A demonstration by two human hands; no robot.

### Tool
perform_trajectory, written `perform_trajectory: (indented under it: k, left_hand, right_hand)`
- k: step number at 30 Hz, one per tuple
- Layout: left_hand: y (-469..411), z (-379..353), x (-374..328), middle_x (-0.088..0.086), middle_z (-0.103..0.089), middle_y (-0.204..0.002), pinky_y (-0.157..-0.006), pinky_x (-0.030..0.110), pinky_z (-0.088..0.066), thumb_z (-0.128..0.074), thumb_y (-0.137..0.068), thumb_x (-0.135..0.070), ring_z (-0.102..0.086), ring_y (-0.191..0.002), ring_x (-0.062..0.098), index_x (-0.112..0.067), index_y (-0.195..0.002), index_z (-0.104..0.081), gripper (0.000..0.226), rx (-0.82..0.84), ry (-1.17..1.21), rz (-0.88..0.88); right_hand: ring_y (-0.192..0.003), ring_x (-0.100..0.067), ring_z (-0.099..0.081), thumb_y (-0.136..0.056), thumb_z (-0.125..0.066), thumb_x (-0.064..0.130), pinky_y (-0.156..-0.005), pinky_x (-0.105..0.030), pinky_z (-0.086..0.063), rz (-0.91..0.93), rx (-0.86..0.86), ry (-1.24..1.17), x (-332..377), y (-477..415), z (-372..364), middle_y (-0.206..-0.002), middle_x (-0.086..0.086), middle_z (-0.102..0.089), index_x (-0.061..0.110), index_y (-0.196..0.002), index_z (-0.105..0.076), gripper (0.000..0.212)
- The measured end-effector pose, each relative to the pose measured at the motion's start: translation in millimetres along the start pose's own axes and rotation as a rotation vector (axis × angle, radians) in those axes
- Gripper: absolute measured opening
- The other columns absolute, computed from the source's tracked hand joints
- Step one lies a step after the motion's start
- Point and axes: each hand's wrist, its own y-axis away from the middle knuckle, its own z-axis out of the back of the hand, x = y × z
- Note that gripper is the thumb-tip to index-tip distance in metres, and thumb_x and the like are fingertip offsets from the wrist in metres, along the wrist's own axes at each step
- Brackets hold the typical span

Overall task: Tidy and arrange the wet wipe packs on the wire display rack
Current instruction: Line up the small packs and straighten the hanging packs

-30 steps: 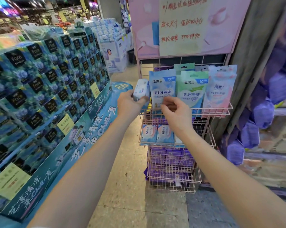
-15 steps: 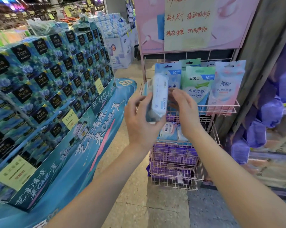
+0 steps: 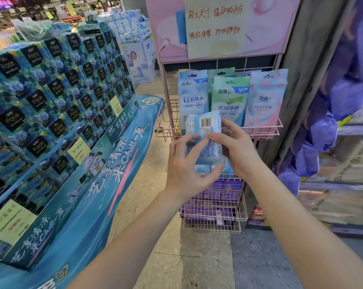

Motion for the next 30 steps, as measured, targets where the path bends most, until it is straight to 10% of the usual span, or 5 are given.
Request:
perform_trajectory:
  k: [6, 11, 17, 23, 30]
  left_hand:
    - [-13, -1, -17, -0.003, -0.052, -0.124, -0.091, 0.032, -0.055, -0.073, -0.089, -0.043, -0.059, -0.11, 0.016, -0.024, -0.13, -0.053, 0.05, -0.018, 0.341, 0.683]
    - [-11, -3, -11, -0.006, -0.068, -0.121, -0.088, 0.037, -0.061, -0.082, -0.076, -0.059, -0.069, -0.103, 0.007, -0.031, -0.128, -0.057, 0.064, 0.223, 0.551, 0.918]
    - [-2, -5, -6, 0.012, -0.071, -0.122, -0.089, 0.045, -0.061, -0.069, -0.085, -0.052, -0.071, -0.108, 0.022, -0.018, -0.122, -0.066, 0.05, 0.276, 0.859, 1.015]
    - [20, -11, -6, -0.006, -0.074, -0.114, -0.08, 0.035, -0.058, -0.055, -0.106, -0.024, -0.071, -0.105, 0.012, -0.018, -0.119, -0.057, 0.015, 0.316, 1.118, 1.075]
    - [24, -24, -12, 0.015, -0.074, -0.115, -0.075, 0.035, -0.062, -0.068, -0.097, -0.016, -0.075, -0.1, 0.024, -0.019, -0.109, -0.049, 0.023, 0.441, 1.04, 0.998]
  right_hand:
    - [-0.105, -0.03, -0.071, -0.087, -0.066, 0.0, -0.09, -0.051, -0.057, -0.046, 0.019, -0.013, -11, 4, 13, -0.119, -0.011, -0.073, 0.019, -0.131, -0.065, 0.047]
    - [-0.112, -0.034, -0.068, -0.087, -0.054, -0.008, -0.099, -0.059, -0.05, -0.099, 0.057, -0.083, -18, 5, 25, -0.131, -0.021, -0.066, 0.012, -0.131, -0.064, 0.049]
    - [-0.1, -0.031, -0.069, -0.098, -0.052, 0.001, -0.081, -0.049, -0.058, -0.193, 0.038, -0.144, -33, 9, 37, -0.113, -0.014, -0.072, 0.008, -0.123, -0.058, 0.026]
    - [-0.125, -0.033, -0.061, -0.105, -0.047, 0.02, -0.1, -0.049, -0.052, -0.23, 0.093, -0.132, -55, 16, 54, -0.139, -0.019, -0.061, 0.006, -0.141, -0.055, 0.039]
    - [-0.091, -0.026, -0.072, -0.105, -0.052, 0.016, -0.069, -0.038, -0.061, -0.272, -0.046, -0.131, -77, 28, 62, -0.111, -0.012, -0.074, 0.016, -0.113, -0.057, 0.009]
